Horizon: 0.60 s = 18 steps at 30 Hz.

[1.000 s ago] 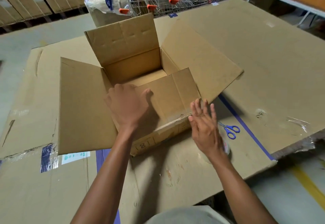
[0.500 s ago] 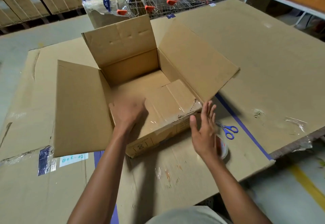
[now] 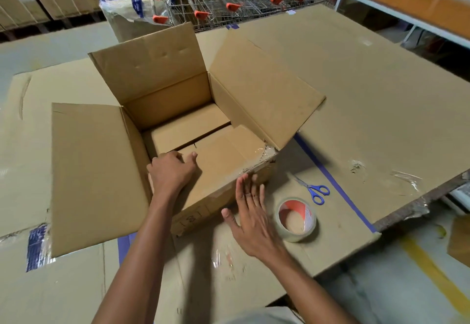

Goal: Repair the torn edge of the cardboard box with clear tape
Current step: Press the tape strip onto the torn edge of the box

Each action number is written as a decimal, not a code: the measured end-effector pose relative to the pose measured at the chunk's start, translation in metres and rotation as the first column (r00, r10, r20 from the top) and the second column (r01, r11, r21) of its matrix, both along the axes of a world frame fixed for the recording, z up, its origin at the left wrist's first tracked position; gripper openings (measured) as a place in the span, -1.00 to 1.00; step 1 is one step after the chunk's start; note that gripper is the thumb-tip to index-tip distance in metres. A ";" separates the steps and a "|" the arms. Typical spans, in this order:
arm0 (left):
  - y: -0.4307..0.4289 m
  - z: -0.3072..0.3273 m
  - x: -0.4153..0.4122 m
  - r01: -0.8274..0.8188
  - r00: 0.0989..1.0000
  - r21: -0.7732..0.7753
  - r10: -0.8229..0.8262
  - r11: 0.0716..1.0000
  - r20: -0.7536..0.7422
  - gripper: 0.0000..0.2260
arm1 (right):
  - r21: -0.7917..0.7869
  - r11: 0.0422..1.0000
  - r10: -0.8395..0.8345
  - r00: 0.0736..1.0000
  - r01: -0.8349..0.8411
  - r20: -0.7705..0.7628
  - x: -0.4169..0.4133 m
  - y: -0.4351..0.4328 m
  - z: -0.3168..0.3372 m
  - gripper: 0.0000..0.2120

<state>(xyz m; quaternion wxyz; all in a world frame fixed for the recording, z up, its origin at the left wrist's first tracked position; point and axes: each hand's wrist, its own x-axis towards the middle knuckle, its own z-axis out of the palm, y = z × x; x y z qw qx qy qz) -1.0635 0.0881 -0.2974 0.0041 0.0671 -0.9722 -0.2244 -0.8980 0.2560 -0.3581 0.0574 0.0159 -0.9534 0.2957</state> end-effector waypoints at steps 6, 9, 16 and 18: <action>0.005 -0.002 0.001 -0.011 1.000 -0.015 0.012 1.000 0.010 -0.53 | -0.355 0.919 -0.183 0.983 0.171 0.001 -0.010 -0.021 0.022 -0.10; 0.006 -0.001 0.002 -0.018 0.999 0.004 0.018 1.000 0.039 -0.55 | -0.206 0.978 -0.021 0.999 0.029 0.042 0.005 -0.047 0.028 -0.06; 0.003 0.034 0.016 -0.072 0.951 0.046 0.083 0.996 -0.298 -0.56 | 0.278 0.956 -0.015 0.957 0.099 -0.288 -0.002 -0.012 0.012 -0.29; 0.005 0.039 0.020 -0.062 0.914 0.021 0.065 0.998 -0.400 -0.58 | 0.256 0.943 -0.066 0.873 0.213 -0.484 -0.013 0.012 0.014 -0.45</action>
